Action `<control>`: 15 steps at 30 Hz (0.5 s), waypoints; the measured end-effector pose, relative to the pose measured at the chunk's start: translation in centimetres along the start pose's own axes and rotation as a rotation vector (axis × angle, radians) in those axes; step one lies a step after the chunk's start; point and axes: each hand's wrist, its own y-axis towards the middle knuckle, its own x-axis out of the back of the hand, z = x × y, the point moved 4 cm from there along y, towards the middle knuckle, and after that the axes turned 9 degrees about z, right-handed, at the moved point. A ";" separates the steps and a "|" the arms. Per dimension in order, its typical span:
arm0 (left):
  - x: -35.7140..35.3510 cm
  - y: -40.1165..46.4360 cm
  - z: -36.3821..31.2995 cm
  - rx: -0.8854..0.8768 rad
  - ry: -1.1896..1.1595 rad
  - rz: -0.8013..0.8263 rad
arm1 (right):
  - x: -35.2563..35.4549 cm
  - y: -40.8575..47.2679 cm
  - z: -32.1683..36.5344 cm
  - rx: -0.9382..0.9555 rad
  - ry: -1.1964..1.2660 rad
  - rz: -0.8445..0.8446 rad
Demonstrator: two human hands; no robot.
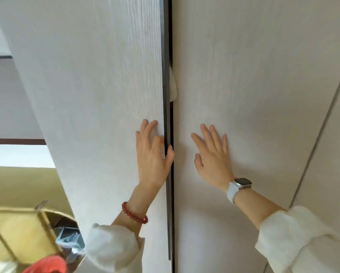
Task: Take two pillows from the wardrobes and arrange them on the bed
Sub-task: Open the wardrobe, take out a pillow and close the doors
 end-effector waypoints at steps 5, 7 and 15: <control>5.4 -3.9 -1.3 0.009 0.003 0.022 | 1.2 -5.8 5.0 0.176 0.461 0.122; 7.8 -5.5 -1.4 0.033 0.016 -0.001 | 1.4 -8.0 7.8 0.256 0.538 0.150; 19.3 -12.5 -0.8 0.192 0.015 -0.080 | 1.8 -13.2 20.5 0.726 0.665 0.268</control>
